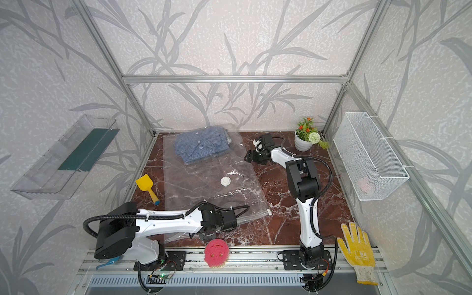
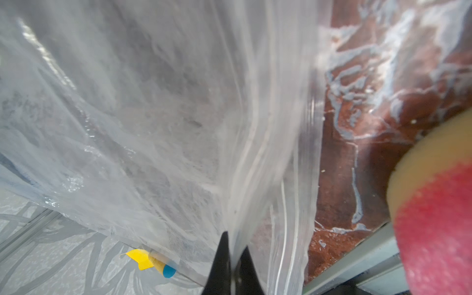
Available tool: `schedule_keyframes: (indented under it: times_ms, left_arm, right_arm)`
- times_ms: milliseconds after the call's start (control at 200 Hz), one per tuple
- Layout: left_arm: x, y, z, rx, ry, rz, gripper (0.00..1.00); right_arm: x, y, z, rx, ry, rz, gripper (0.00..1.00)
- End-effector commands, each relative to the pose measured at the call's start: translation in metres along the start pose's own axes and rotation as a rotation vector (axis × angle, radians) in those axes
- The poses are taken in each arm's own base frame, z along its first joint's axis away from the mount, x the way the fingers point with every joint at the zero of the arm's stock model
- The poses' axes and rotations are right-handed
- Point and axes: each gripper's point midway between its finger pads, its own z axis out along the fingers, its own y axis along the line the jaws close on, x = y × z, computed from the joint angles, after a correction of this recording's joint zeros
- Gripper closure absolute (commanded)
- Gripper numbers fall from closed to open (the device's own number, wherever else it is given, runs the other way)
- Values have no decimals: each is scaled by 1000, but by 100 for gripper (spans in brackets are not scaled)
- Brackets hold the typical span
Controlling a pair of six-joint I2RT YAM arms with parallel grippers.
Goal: Take the shirt out of the vacuum bag
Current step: Adjust the vacuum bag at the center of the board.
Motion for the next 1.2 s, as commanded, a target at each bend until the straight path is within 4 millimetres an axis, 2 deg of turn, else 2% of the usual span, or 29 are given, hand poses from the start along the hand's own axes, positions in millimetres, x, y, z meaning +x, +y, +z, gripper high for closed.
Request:
schedule_keyframes:
  times_ms: [0,175,240,415,525,645,760,860,925,985,1095,1195]
  left_arm:
    - [-22,20,-22,-6,-131,-111,100]
    - [-30,35,-39,2,-213,-167,100]
    - [-34,37,-41,14,-239,-183,100]
    - [-50,41,-40,36,-270,-206,100]
    - [-59,46,-35,46,-277,-247,100]
    - [-65,67,-28,21,-288,-358,100]
    - [-76,82,-29,81,-330,-504,100]
    - [-86,81,-31,125,-361,-539,100]
    - [-88,82,-27,128,-364,-551,100]
    - [-86,85,-20,128,-364,-573,100]
    - [-81,93,-11,132,-366,-603,100]
    - [-79,99,-7,132,-372,-611,100]
  right_arm:
    - [-5,18,24,-21,37,-3,28]
    - [-20,9,60,-3,46,57,36]
    - [-25,14,72,-12,54,61,39]
    - [-34,62,103,-98,70,6,42]
    - [-35,79,124,-154,26,30,44]
    - [-27,93,146,-239,21,96,45]
    - [-13,118,159,-287,28,55,45]
    - [-5,144,164,-345,25,21,44]
    - [-4,145,167,-333,11,18,43]
    - [-14,140,164,-307,-21,19,41]
    - [-52,127,141,-281,-111,29,34]
    - [-106,110,95,-267,-229,49,31]
